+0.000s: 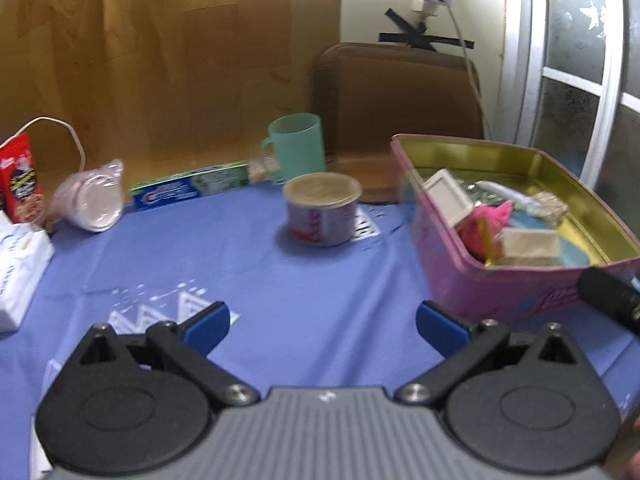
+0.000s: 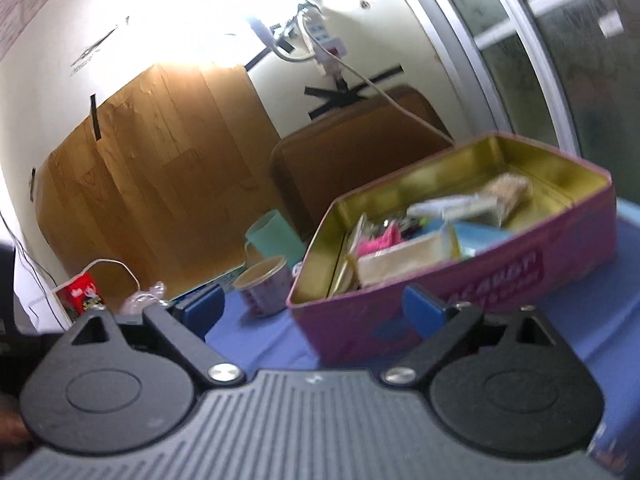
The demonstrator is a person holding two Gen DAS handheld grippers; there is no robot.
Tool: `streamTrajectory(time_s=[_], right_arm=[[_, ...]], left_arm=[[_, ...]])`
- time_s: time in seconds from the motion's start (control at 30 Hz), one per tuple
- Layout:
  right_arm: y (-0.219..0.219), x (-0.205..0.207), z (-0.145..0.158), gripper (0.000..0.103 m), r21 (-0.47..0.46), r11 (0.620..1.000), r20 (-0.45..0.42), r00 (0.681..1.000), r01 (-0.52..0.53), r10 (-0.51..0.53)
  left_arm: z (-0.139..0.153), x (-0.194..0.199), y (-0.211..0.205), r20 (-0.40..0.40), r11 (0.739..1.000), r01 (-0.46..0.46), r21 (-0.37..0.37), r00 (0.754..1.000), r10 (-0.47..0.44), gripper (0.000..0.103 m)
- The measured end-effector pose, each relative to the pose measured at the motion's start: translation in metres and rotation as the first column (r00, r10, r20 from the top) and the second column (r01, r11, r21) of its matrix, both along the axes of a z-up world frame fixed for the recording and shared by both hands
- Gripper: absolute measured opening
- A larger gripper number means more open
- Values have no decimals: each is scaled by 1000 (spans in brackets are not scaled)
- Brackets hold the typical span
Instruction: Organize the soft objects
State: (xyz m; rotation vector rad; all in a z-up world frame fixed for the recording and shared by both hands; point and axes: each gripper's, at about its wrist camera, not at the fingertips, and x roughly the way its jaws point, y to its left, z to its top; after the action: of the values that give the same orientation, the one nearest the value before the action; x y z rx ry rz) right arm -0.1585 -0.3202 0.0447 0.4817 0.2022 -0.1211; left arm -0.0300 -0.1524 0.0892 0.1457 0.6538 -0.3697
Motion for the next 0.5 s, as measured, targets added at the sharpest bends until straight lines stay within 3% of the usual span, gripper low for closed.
streamTrajectory(time_s=[0.23,0.5], right_arm=[[12,-12,-2,98,84,995,-20,998,55,-54],[24,-15,-4,98,109,992,-28,998,67,-64]], left_arm=[[-7,-14,8,41,995,-28,97,999,24,103],[-18,-24,11,56,979,-36,201,998,25,103]])
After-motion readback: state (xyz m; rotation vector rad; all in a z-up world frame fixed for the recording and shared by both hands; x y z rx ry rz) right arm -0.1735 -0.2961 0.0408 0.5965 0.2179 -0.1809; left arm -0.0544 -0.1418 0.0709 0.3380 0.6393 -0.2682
